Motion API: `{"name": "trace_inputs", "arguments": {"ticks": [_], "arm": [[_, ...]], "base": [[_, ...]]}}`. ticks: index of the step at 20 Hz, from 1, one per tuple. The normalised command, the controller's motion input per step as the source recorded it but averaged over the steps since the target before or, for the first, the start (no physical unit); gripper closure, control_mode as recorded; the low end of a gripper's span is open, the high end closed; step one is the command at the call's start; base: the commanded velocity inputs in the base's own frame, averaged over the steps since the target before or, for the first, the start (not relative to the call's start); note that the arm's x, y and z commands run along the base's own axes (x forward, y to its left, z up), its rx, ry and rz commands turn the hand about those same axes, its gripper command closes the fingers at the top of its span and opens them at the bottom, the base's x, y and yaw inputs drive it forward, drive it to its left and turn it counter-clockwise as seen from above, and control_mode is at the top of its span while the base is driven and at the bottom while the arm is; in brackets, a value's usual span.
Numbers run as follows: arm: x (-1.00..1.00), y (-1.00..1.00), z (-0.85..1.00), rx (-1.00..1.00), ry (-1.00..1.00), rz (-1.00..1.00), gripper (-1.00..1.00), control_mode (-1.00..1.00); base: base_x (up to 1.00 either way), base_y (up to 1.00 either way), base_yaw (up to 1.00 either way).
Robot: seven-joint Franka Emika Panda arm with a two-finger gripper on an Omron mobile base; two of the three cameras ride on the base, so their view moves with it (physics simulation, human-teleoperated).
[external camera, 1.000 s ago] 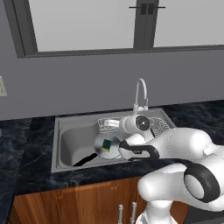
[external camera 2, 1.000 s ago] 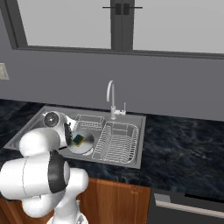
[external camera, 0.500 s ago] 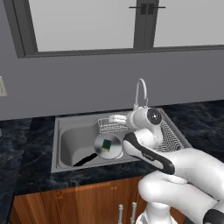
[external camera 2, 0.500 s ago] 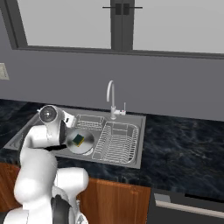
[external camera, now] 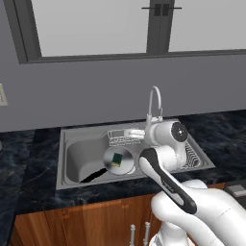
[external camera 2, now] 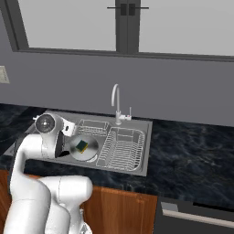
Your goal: Pick the pan and sponge and place them into the sink. Then turn on the water.
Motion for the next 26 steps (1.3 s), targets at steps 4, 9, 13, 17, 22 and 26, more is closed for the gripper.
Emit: {"name": "trace_inputs", "arguments": {"ticks": [4, 9, 13, 17, 22, 26], "arm": [[-0.29, -0.01, 0.00, 0.00, -0.09, -0.01, -1.00, -1.00], [-0.14, -0.23, 0.19, 0.02, -0.08, 0.03, -1.00, -1.00], [-0.21, -0.34, 0.24, 0.03, -0.07, 0.09, -1.00, -1.00], [-0.27, -0.29, 0.16, 0.04, -0.05, 0.11, -1.00, -1.00], [-0.41, -0.15, 0.16, 0.02, -0.03, 0.12, -1.00, -1.00], [-0.38, -0.20, 0.18, 0.00, -0.05, 0.12, -1.00, -1.00]], "base": [[0.00, 0.00, 0.00], [0.00, 0.00, 0.00], [0.00, 0.00, 0.00], [0.00, 0.00, 0.00], [0.00, 0.00, 0.00], [0.00, 0.00, 0.00]]}}
